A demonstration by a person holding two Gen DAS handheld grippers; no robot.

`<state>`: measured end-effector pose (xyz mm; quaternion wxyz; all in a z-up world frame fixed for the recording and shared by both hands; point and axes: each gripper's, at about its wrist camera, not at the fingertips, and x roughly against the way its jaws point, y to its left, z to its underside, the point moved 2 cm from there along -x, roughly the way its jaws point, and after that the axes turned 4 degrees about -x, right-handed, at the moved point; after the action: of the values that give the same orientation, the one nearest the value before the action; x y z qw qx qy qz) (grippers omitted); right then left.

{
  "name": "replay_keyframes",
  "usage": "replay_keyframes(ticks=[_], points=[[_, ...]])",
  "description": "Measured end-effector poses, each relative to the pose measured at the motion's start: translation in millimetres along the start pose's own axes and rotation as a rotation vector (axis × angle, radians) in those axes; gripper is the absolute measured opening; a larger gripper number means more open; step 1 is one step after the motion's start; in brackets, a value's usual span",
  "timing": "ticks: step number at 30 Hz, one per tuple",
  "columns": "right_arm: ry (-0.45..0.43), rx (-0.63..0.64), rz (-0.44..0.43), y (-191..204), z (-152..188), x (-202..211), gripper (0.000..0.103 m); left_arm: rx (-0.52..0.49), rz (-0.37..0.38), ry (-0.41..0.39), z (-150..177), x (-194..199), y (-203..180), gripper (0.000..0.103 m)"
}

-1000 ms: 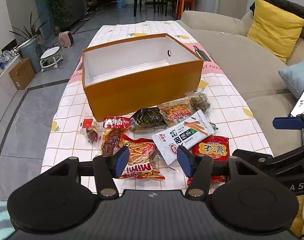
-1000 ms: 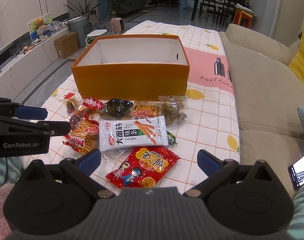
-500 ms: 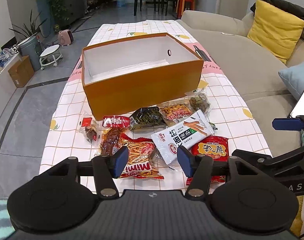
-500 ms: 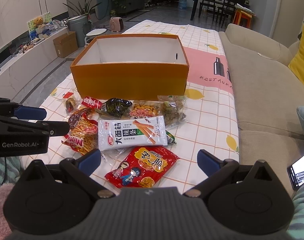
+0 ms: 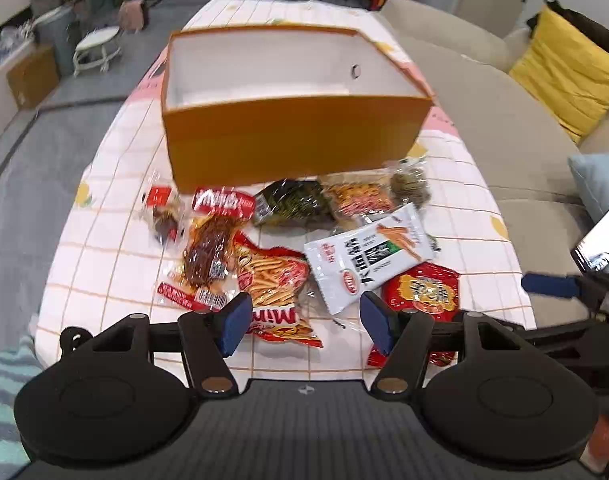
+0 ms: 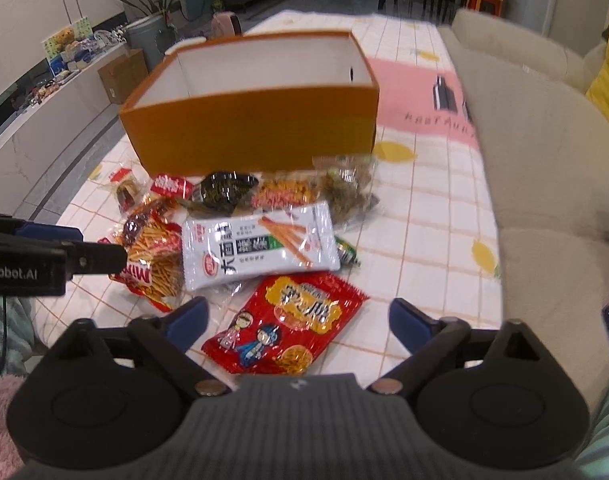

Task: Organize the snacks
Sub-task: 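Grasp the MIMI stick-snack bag with the left tool while the right tool grasps the red chip bag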

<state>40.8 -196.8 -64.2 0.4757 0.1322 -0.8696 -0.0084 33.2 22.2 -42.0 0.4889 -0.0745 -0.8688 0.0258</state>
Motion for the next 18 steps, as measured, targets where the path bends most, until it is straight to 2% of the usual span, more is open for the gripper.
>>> replay_keyframes(ticks=[9,18], points=[[0.140,-0.158,-0.032,-7,3,-46,0.093,0.054,-0.034,0.088,-2,-44,15,0.073],[0.204,-0.205,0.004,-5,-2,-79,0.095,0.011,-0.062,0.111,-3,-67,15,0.074]])
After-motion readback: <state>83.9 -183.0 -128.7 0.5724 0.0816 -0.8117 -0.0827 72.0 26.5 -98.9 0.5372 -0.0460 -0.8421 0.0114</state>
